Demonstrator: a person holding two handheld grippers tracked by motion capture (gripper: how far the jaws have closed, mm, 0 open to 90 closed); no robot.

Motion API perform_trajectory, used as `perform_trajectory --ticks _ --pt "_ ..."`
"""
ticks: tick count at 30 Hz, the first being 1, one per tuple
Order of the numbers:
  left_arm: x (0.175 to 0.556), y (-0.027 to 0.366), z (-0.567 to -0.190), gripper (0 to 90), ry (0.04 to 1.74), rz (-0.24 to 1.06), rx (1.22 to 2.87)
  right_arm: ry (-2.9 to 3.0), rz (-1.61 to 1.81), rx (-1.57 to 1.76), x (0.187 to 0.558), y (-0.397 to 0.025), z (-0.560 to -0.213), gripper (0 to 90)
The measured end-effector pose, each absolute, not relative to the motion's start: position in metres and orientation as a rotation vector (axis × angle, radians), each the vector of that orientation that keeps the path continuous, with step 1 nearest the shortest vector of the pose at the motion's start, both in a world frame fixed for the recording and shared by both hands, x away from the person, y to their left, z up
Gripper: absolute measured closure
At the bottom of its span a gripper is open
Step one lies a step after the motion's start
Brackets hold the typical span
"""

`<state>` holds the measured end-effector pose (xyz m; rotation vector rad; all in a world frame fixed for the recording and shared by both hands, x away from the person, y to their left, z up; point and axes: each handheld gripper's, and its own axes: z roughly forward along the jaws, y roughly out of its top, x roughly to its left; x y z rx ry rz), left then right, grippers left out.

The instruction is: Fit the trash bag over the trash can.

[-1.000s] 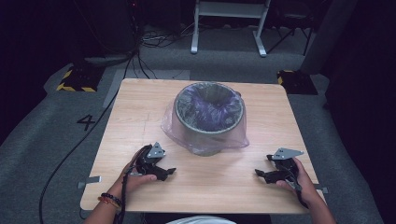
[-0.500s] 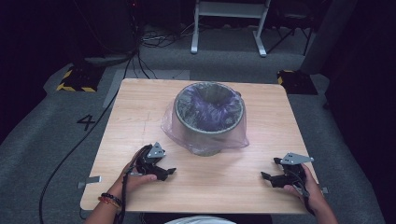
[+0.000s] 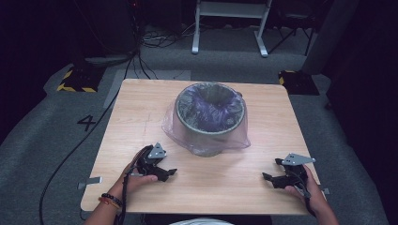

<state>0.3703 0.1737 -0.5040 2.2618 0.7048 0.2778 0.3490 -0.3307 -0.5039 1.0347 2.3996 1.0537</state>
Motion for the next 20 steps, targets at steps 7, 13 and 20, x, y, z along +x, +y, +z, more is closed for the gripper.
perform_trajectory --ticks 7,13,20 --pt "0.3722 0.1723 -0.5038 12.2 0.697 0.275 2.271 2.4 1.054 1.033 0.3491 -0.3307 -0.504 13.7" --pt "0.3726 0.172 -0.504 12.1 0.696 0.275 2.268 2.4 1.055 1.033 0.3491 -0.3307 -0.504 13.7" --pt "0.3727 0.1721 -0.504 12.1 0.694 0.275 2.268 2.4 1.054 1.033 0.3491 -0.3307 -0.504 13.7"
